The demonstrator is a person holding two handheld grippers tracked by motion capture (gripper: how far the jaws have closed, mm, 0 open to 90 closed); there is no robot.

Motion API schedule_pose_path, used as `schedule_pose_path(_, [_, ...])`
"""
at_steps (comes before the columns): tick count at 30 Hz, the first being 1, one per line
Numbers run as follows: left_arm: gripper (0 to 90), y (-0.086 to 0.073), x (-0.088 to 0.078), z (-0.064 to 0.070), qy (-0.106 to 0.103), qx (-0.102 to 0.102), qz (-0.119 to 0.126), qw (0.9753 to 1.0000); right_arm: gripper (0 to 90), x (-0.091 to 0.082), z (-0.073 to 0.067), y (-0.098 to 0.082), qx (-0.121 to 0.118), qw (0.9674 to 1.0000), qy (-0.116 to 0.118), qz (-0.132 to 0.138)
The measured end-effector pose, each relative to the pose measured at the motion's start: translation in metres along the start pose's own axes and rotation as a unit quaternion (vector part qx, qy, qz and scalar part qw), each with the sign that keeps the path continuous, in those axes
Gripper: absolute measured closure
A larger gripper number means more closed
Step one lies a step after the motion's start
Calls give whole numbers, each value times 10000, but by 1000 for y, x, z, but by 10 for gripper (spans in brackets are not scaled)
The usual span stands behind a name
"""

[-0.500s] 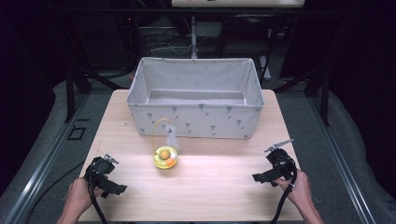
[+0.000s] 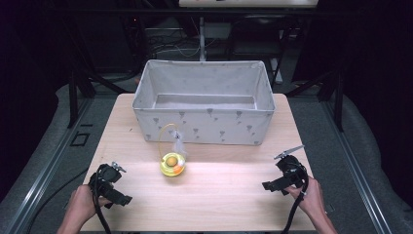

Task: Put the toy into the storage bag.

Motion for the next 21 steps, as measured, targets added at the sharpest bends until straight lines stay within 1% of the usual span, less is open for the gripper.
schedule_pose_path(1, [8, 1, -2, 0, -9, 33, -4, 10000, 0, 0, 0, 0, 0, 10000, 0, 0])
schedule_pose_path(2, [5, 2, -4, 0, -19, 12, -4, 10000, 1, -1, -1, 1, -22, 9999, -88, 72])
schedule_pose_path(3, [4, 5, -11, 0, -15, 67, 7, 10000, 1, -1, -1, 1, -61, 9999, -97, 66])
schedule_pose_path(4, [4, 5, -11, 0, -15, 67, 7, 10000, 1, -1, -1, 1, -61, 9999, -97, 66])
schedule_pose_path(5, [4, 8, -15, 0, -10, 141, -4, 9999, 1, 0, -2, 1, -24, 9999, -61, 129])
schedule_pose_path(6, [4, 9, -18, 0, -14, 144, 14, 9999, 1, -1, -2, 1, -39, 9999, -62, 78])
schedule_pose_path(9, [3, 14, -25, 0, 6, 153, 52, 9999, 11, -1, -2, 1, -29, 9999, -47, 106])
schedule_pose_path(11, [3, 17, -30, 0, 12, 127, 132, 9998, 12, -3, -1, 1, -71, 9999, -80, 62])
schedule_pose_path(12, [3, 18, -33, 0, 16, 135, 157, 9998, 12, -3, -2, 1, -44, 9998, -99, 138])
schedule_pose_path(13, [3, 18, -33, 0, 16, 135, 157, 9998, 12, -3, -2, 1, -44, 9998, -99, 138])
schedule_pose_path(14, [3, 19, -38, 0, 25, 154, 215, 9996, 12, -3, -2, 1, -54, 9999, -76, 68])
schedule_pose_path(15, [3, 20, -41, 1, 22, 159, 261, 9995, 13, -3, -2, 0, -31, 9999, -71, 117])
schedule_pose_path(17, [3, 21, -43, 1, 28, 168, 283, 9995, 12, -3, -2, 0, -56, 9999, -82, 89])
schedule_pose_path(18, [3, 24, -47, 3, 35, 234, 299, 9993, 12, -3, -2, 0, -47, 9998, -120, 120])
schedule_pose_path(21, [2, 30, -52, 5, -2, 315, 341, 9989, 5, -4, -2, 0, -52, 9998, -162, 135])
Point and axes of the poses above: each handheld gripper's, and its own axes: x roughly forward along the jaws, y roughly out of its top, z roughly to its right, the point moved 2 cm from there along x, roughly forward along the jaws, and after that the axes turned 5 degrees about y, right-handed, at the moved point
